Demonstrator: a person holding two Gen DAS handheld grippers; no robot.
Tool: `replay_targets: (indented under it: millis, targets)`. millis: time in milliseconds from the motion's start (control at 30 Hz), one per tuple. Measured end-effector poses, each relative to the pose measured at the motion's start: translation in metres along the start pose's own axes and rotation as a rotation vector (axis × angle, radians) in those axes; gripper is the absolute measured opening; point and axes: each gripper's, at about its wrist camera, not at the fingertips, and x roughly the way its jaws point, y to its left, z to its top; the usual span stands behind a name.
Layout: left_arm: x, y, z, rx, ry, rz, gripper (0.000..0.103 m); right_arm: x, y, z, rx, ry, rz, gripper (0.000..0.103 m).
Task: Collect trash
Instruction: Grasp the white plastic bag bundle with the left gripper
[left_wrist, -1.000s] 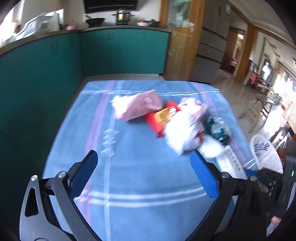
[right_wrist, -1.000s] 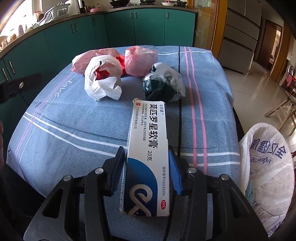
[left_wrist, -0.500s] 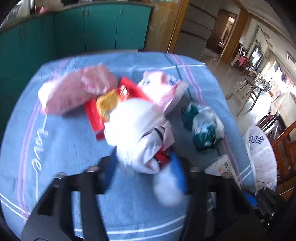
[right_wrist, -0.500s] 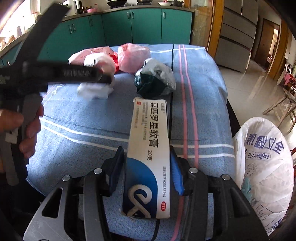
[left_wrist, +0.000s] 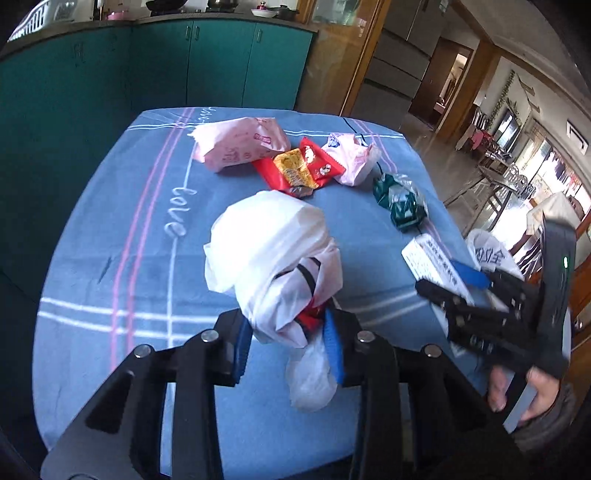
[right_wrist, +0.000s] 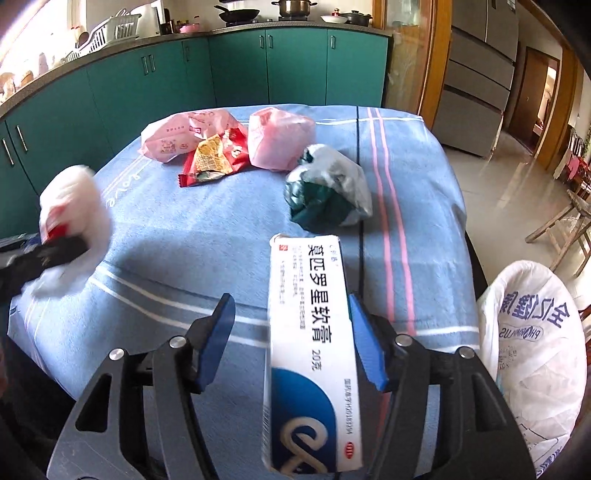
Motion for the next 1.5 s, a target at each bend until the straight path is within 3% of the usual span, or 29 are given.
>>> replay_targets:
  millis: [167, 267, 367, 500, 567, 700, 833, 933, 1367, 1500]
  targets:
    - [0.004, 0.020, -0.012, -0.050, 0.030, 0.021, 0.035, -0.001, 0.011, 0.003, -0.009, -0.010, 0.013, 0.061]
    - [0.004, 0.029, -0.013, -0.080, 0.030, 0.019, 0.041, -0.006, 0.018, 0.001, -0.033, -0.019, 0.012, 0.047]
    - [-0.004, 0.032, -0.014, -0.086, 0.008, 0.024, 0.054, -0.010, 0.018, 0.001, -0.036, -0.025, 0.008, 0.046]
    - [-0.013, 0.035, -0.013, -0.105, -0.020, 0.023, 0.083, -0.013, 0.014, 0.002, -0.023, -0.026, -0.001, 0.046]
    - [-0.014, 0.036, -0.012, -0.122, -0.029, 0.010, 0.086, -0.013, 0.010, 0.004, -0.008, -0.018, -0.002, 0.046]
    - [-0.015, 0.041, -0.012, -0.144, -0.036, 0.016, 0.087, -0.014, 0.002, 0.005, 0.039, -0.014, -0.007, 0.065]
    - [-0.015, 0.048, -0.010, -0.190, -0.037, -0.009, 0.093, -0.017, 0.001, 0.004, 0.039, -0.020, -0.015, 0.074]
    - [-0.015, 0.041, -0.009, -0.165, -0.042, -0.021, 0.094, -0.016, 0.002, 0.003, 0.032, -0.015, -0.019, 0.077]
    - [0.013, 0.017, -0.005, -0.074, -0.004, 0.067, 0.091, 0.011, 0.013, -0.002, -0.033, 0.057, -0.024, 0.077]
    - [0.016, 0.014, -0.006, -0.056, 0.004, 0.078, 0.068, 0.008, 0.014, -0.003, -0.040, 0.051, 0.013, 0.052]
